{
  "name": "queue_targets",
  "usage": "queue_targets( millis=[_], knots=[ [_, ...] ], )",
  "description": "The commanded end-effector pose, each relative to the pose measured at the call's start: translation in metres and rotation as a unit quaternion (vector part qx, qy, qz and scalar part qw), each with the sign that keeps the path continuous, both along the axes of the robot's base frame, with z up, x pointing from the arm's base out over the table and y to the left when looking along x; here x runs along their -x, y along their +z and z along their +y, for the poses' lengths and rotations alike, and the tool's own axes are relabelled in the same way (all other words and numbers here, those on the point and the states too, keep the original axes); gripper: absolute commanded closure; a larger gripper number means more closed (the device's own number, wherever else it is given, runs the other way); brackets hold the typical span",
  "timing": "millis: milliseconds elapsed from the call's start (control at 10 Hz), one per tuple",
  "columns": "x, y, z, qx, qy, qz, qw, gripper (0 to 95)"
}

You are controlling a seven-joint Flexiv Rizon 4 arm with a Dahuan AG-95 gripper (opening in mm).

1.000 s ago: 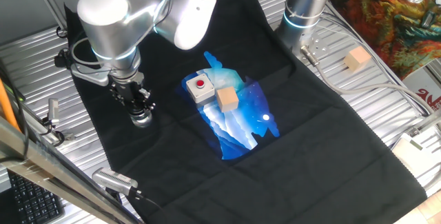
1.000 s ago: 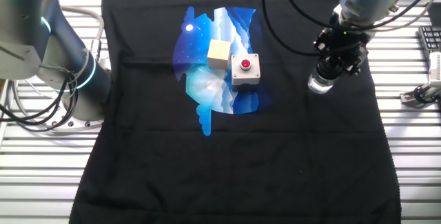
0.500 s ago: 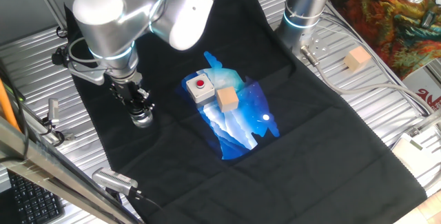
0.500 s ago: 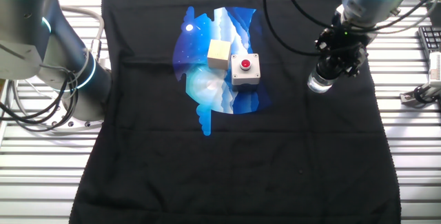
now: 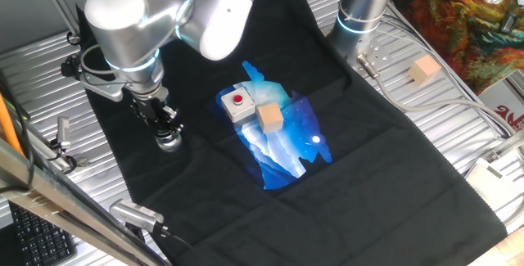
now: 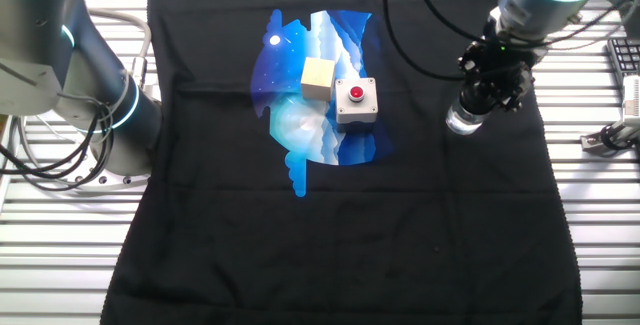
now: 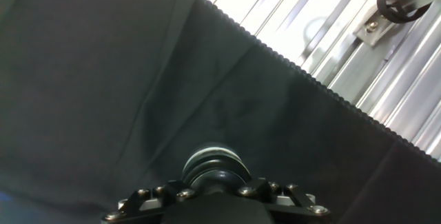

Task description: Screw the lid onto the jar

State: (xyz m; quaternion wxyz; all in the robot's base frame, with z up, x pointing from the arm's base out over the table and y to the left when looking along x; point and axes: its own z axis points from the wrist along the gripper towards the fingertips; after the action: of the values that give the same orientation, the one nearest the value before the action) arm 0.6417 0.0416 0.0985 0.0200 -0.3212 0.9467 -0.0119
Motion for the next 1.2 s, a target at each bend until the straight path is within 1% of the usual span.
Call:
queue_targets(
  millis=[100, 500, 800, 900, 1000, 1200],
  knots=[
    [-0.0001, 0.0003, -0.0013, -0.008, -0.015, 0.001, 0.9999, 95.0],
    [-0.0003, -0.0002, -0.0013, -0.008, -0.030, -0.003, 0.9995, 95.0],
    [-0.0012, 0.0003, -0.0011, -0.011, -0.041, -0.001, 0.9991, 95.0],
    [-0.0014, 0.0003, -0.0011, -0.001, -0.042, -0.004, 0.9991, 95.0],
    [-0.0014, 0.0001, -0.0011, 0.000, -0.047, -0.005, 0.9989, 95.0],
    [-0.0014, -0.0001, -0.0012, -0.010, -0.073, -0.002, 0.9973, 95.0]
  ],
)
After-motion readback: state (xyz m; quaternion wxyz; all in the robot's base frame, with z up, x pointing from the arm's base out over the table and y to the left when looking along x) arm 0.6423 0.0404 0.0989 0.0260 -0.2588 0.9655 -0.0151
